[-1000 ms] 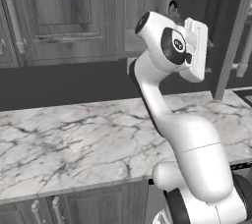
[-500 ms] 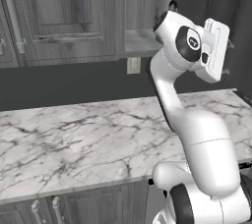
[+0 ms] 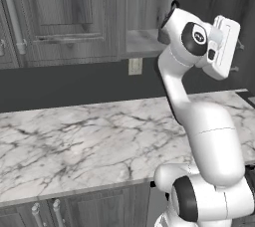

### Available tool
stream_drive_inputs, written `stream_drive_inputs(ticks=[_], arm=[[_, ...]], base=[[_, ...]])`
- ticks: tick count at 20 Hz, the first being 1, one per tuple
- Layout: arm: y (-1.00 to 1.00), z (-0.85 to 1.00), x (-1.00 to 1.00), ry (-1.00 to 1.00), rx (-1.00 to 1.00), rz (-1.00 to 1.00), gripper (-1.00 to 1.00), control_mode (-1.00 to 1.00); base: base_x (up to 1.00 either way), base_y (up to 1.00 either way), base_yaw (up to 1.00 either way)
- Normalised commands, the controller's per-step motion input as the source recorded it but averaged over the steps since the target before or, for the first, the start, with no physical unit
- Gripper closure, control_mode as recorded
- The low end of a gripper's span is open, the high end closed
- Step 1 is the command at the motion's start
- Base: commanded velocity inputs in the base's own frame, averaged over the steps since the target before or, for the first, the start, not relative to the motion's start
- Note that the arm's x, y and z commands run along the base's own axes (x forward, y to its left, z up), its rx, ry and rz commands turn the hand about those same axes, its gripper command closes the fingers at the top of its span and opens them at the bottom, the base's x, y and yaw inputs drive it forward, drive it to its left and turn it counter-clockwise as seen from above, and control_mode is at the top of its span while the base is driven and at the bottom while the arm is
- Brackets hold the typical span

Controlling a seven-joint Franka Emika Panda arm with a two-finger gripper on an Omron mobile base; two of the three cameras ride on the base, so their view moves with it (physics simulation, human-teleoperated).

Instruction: Open the cabinet, pick the kettle from the cabinet, and place it in the sink.

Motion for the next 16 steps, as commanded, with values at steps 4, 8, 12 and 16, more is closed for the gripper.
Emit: stream_drive_inputs(ticks=[4,8,12,16], arm=[[-0.41,0.01,-0.08,0.0,0.0,-0.08,-1.0,-1.0],[-0.09,0.0,-0.1,0.0,0.0,-0.02,-1.0,-1.0],[0.03,0.11,-0.07,0.0,0.0,0.0,-1.0,-1.0],[0.16,0.19,-0.15,0.0,0.0,0.05,-1.0,-1.0]], base=[[0.0,0.0,0.0],[0.0,0.0,0.0],[0.0,0.0,0.0],[0.0,0.0,0.0]])
